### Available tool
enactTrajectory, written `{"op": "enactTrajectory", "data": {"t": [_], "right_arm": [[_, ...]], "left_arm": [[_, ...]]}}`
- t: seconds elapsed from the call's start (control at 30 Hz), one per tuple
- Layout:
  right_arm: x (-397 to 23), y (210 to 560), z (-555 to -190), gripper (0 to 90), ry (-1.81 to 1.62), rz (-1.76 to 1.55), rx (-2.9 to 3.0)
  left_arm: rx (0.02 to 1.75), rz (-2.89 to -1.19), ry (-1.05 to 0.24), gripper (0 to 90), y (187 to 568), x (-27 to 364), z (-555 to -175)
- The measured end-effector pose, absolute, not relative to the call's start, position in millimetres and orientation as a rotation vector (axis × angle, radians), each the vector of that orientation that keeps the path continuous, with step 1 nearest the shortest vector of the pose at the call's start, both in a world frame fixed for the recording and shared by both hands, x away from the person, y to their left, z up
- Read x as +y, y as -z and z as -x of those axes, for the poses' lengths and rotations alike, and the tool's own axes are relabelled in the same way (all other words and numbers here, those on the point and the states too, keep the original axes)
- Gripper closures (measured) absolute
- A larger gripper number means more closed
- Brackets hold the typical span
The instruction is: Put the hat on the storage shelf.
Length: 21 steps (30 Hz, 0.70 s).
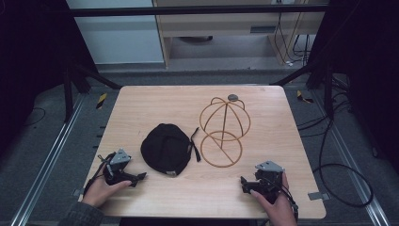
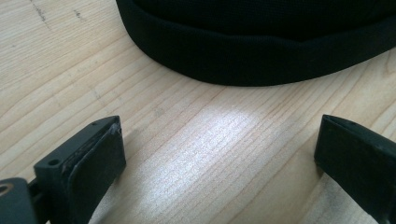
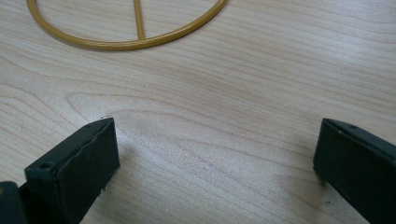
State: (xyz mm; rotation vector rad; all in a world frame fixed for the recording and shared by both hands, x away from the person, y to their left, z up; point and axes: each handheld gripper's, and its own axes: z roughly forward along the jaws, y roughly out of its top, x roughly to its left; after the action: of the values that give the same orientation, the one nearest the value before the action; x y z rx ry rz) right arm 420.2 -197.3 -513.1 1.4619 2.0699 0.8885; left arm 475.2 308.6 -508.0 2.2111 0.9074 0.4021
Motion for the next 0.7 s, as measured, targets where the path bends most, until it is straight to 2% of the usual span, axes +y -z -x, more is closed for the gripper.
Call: {"op": "enactTrajectory", "data": {"t": [0.3, 0.4, 0.7], "right_arm": [[-197.3, 513.1, -420.2, 0.4, -0.888, -1.463, 2.070], [-197.3, 513.1, -420.2, 0.4, -0.889, -1.463, 2.070], [-197.3, 513.1, -420.3, 0.4, -0.888, -1.462, 2.070]], "left_arm": [[0.928, -2.230, -0.386, 1.8, 505.3, 307.4, -474.4], [0.918, -2.212, -0.352, 5.0, 500.2, 308.1, -471.7], [0.877, -2.190, -0.275, 6.7, 485.6, 298.2, -468.3]]}}
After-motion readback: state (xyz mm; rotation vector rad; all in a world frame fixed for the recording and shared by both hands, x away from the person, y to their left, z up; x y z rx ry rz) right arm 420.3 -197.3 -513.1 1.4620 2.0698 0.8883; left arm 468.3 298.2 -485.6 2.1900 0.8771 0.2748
